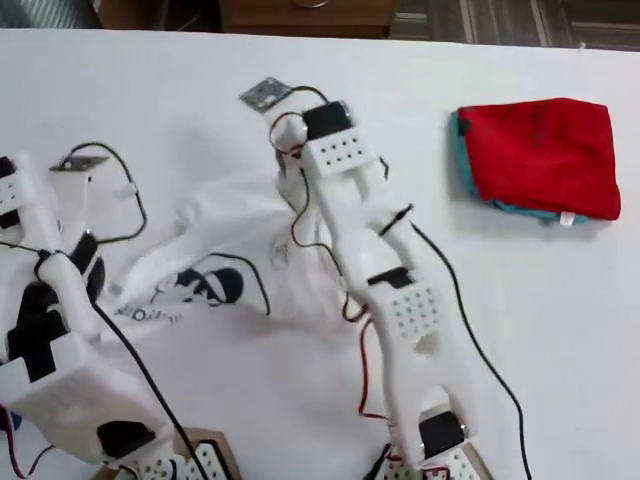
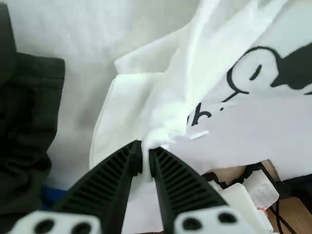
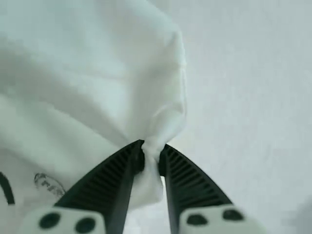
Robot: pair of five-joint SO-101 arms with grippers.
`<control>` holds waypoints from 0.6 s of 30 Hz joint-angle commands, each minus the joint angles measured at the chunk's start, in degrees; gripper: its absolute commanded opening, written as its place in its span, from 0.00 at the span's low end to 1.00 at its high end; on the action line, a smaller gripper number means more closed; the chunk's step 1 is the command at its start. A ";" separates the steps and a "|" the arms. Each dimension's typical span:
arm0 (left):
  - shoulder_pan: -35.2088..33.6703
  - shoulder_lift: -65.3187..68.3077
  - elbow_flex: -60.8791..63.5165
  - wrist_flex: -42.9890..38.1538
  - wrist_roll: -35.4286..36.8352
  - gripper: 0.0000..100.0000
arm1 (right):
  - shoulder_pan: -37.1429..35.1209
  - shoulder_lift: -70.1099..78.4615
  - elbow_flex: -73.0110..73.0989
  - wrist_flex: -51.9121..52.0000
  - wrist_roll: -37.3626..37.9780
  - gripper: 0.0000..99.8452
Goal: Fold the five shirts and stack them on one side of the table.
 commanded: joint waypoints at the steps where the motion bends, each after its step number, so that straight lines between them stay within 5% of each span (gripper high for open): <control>1: 2.46 -0.79 -2.15 1.32 0.79 0.03 | 0.92 -20.70 22.95 -3.12 -0.97 0.02; 10: 3.87 -0.62 9.89 0.88 -4.13 0.03 | 1.98 -49.71 76.75 -28.44 -0.70 0.02; 18: 3.96 -0.35 10.77 -1.93 -5.54 0.03 | 2.42 -55.25 84.22 -28.35 7.38 0.15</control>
